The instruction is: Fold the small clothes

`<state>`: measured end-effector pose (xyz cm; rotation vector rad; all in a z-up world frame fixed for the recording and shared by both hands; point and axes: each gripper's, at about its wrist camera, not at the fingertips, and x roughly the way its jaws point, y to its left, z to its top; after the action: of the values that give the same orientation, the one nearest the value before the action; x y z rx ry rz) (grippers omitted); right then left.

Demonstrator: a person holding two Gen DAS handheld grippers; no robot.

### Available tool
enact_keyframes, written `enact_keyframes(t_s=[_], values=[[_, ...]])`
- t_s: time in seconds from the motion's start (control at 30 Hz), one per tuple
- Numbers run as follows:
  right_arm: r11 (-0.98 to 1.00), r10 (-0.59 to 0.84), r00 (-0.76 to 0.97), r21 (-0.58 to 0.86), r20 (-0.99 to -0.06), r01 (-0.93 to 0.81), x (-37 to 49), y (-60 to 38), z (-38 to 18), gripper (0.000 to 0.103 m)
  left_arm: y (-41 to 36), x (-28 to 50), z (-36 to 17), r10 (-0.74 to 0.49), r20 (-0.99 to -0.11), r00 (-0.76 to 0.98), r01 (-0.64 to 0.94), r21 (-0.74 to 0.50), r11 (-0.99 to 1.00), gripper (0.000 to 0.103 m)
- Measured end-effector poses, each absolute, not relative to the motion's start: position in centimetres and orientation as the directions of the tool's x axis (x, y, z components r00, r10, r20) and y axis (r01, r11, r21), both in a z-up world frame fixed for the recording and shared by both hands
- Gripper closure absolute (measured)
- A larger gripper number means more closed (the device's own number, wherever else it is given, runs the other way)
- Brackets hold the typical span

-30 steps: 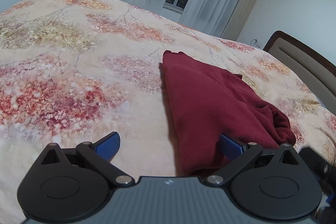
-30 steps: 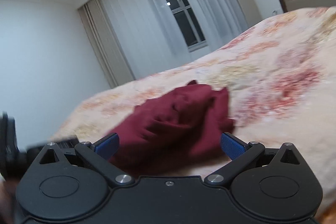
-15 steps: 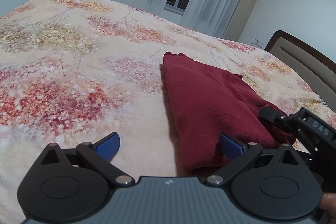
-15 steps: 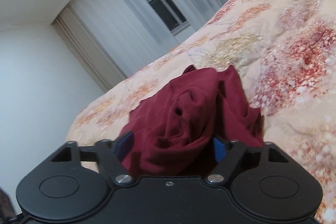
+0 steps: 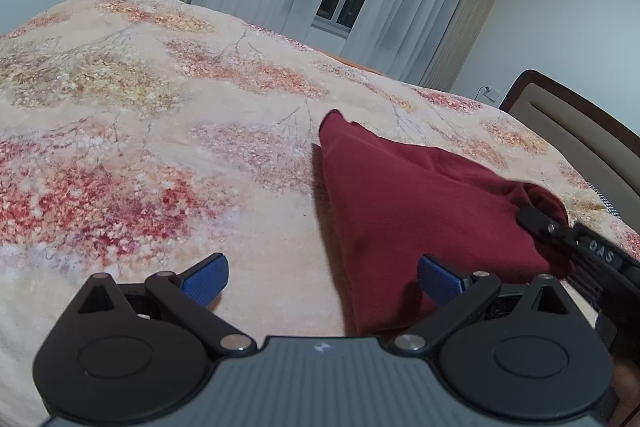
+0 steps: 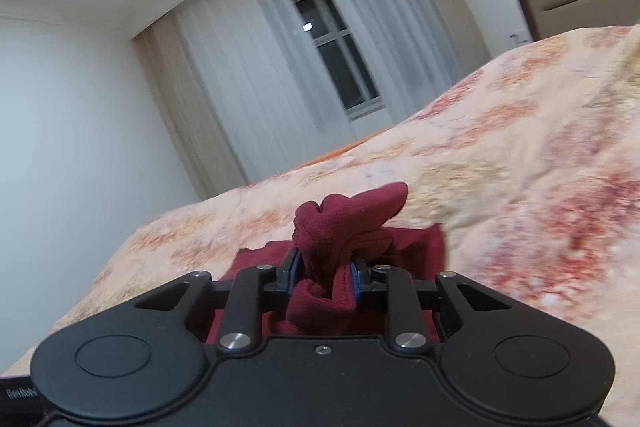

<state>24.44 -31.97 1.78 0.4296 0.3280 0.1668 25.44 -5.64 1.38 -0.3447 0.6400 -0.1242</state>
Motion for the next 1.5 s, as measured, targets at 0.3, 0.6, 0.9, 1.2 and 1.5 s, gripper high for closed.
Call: enact_keyframes(t_s=[0.3, 0.6, 0.9, 1.2, 1.5], values=[[0.867, 0.214, 0.912, 0.499, -0.351, -0.011, 23.2, -33.0, -2.5, 0.068, -6.3, 25.7, 0.6, -0.209, -0.594, 0.777, 0.001, -0.331, 0.944, 0.000], [0.902, 0.209, 0.918, 0.428, -0.338, -0.047, 22.5, -31.8, -2.7, 0.024, -6.3, 25.8, 0.6, -0.204, -0.598, 0.775, -0.004, -0.327, 0.945, 0.000], [0.903, 0.106, 0.944, 0.428, -0.313, 0.041, 21.2, -33.5, -2.9, 0.004, -6.0, 25.8, 0.5, -0.204, -0.598, 0.775, -0.009, -0.333, 0.943, 0.000], [0.900, 0.026, 0.946, 0.420, -0.323, 0.119, 20.2, -34.4, -3.9, 0.002, -5.7, 26.0, 0.3, -0.203, -0.601, 0.773, -0.010, -0.331, 0.943, 0.000], [0.937, 0.028, 0.948, 0.338, -0.317, 0.085, 19.8, -34.4, -3.6, 0.001, -4.8, 27.1, 1.2, -0.229, -0.585, 0.778, -0.002, -0.367, 0.930, 0.000]])
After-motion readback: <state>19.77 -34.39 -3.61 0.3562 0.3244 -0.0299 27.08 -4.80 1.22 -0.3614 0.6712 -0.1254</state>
